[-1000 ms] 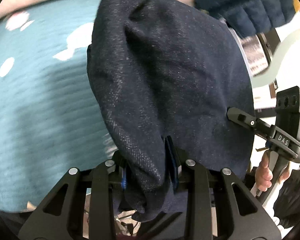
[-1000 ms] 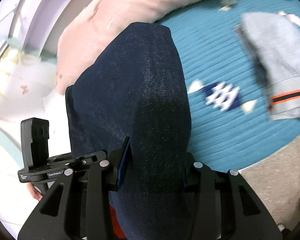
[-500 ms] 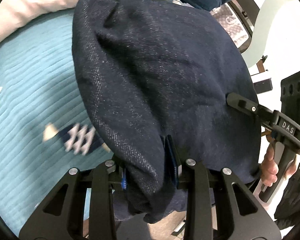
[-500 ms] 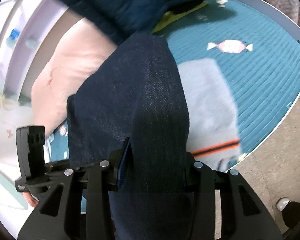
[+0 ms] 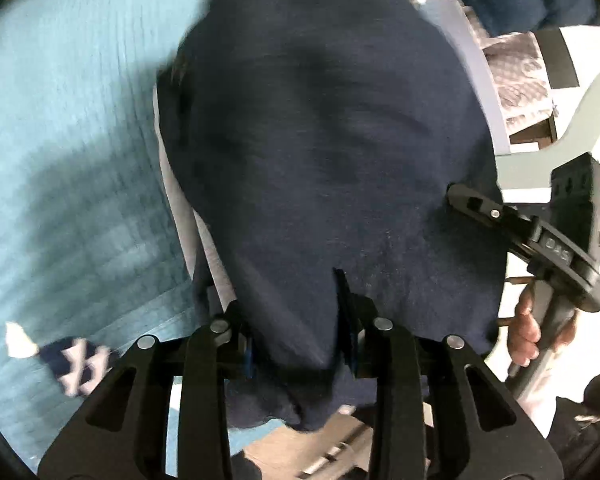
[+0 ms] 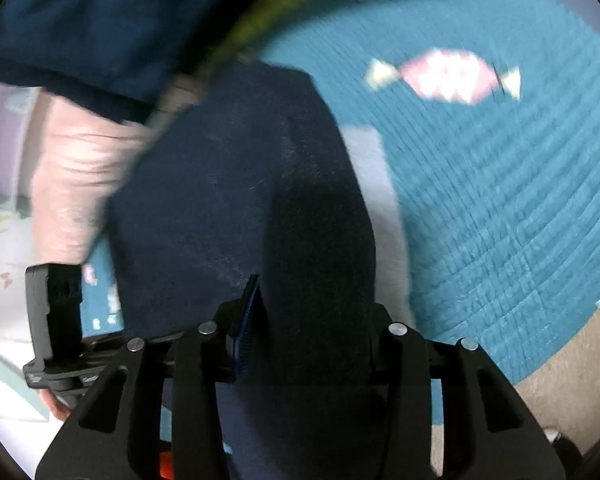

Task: Fold large clothes
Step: 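Carry the folded jacket with both grippers toward the bed's foot end, then lower the folded jacket onto the bedspread and open both grippers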

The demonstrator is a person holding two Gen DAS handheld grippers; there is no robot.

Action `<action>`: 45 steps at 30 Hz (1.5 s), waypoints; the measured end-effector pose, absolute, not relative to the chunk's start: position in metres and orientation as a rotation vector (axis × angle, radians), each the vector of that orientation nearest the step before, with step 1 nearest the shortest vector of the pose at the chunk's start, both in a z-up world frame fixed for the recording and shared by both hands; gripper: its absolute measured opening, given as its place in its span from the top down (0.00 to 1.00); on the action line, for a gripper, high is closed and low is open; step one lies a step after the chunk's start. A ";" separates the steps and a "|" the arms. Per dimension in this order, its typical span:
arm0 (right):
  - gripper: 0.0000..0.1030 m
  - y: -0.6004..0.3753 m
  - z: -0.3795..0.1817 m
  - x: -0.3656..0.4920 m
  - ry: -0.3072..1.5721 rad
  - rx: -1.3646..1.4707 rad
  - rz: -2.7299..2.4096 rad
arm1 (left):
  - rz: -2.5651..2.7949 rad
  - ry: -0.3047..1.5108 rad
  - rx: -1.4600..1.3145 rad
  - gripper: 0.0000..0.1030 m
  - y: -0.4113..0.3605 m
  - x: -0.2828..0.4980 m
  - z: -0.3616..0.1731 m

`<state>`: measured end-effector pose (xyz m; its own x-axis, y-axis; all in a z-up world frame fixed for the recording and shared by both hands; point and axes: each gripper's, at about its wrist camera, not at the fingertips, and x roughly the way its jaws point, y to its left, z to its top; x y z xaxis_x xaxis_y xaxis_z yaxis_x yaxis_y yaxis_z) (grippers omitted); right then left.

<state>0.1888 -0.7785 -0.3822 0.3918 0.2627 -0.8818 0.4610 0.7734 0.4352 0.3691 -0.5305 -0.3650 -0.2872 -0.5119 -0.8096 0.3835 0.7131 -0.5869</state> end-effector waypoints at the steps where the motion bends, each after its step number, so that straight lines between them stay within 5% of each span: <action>1: 0.59 -0.782 -0.388 0.184 1.173 0.740 -0.134 | -0.881 1.641 -0.139 0.63 -0.526 0.371 -0.371; 7: 0.54 -0.776 -0.366 0.163 1.121 0.733 -0.159 | -0.852 1.610 -0.079 0.60 -0.517 0.364 -0.350; 11: 0.53 -0.771 -0.337 0.138 1.081 0.716 -0.234 | -0.829 1.500 -0.037 0.45 -0.493 0.358 -0.311; 16: 0.80 -0.766 -0.305 0.096 1.024 0.703 -0.287 | -0.883 1.433 -0.032 0.45 -0.480 0.337 -0.269; 23: 0.88 -0.728 -0.326 0.072 1.179 0.637 -0.361 | -0.875 1.525 0.021 0.45 -0.520 0.306 -0.316; 31: 0.88 -0.740 -0.383 0.077 1.212 0.699 -0.495 | -0.811 1.622 -0.075 0.44 -0.521 0.327 -0.367; 45: 0.83 -0.729 -0.314 0.072 1.148 0.662 -0.483 | -0.967 1.388 -0.104 0.45 -0.538 0.375 -0.250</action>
